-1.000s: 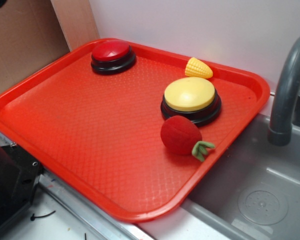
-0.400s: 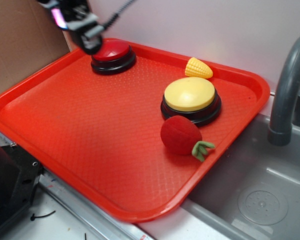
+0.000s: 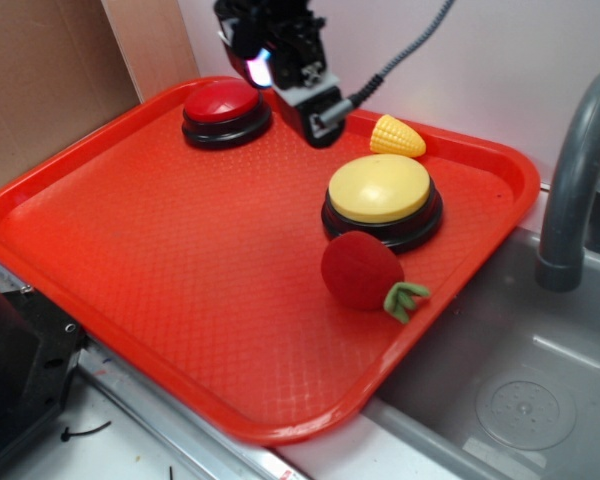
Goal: Push the yellow button.
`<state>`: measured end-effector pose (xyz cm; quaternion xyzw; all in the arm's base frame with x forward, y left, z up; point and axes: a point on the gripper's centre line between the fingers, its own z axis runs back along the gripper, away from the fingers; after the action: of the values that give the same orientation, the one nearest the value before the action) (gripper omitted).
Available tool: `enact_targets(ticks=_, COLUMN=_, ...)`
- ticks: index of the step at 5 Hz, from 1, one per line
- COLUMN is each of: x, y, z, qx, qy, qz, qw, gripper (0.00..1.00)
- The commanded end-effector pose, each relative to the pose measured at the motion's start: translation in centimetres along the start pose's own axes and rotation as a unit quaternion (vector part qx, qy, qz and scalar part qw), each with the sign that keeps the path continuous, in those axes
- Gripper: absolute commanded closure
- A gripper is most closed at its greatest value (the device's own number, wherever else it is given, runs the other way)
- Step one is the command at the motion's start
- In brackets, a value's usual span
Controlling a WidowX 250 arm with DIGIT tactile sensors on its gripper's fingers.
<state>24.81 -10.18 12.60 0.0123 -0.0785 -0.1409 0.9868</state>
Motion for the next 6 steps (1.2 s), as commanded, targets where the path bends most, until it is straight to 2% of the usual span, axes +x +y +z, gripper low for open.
enact_targets(ticks=1, x=2.6, y=0.7, z=-2.6, qx=-0.009, qy=-0.030, qz=0.027, qw=0.999, gripper=0.00)
enact_targets(ticks=2, x=3.2, y=0.8, z=-4.2, qx=0.000, qy=-0.042, qz=0.040, qw=0.998, gripper=0.00)
enact_targets(ticks=4, x=3.9, y=0.1, z=-6.9, qx=-0.010, qy=-0.007, qz=0.010, qw=1.000, gripper=0.00)
enact_targets(ticks=5, x=3.6, y=0.4, z=-6.7, qx=-0.015, qy=-0.004, qz=0.004, qw=1.000, gripper=0.00)
enact_targets(ticks=6, x=2.9, y=0.9, z=-4.1, qx=-0.008, qy=-0.025, qz=0.012, qw=1.000, gripper=0.00)
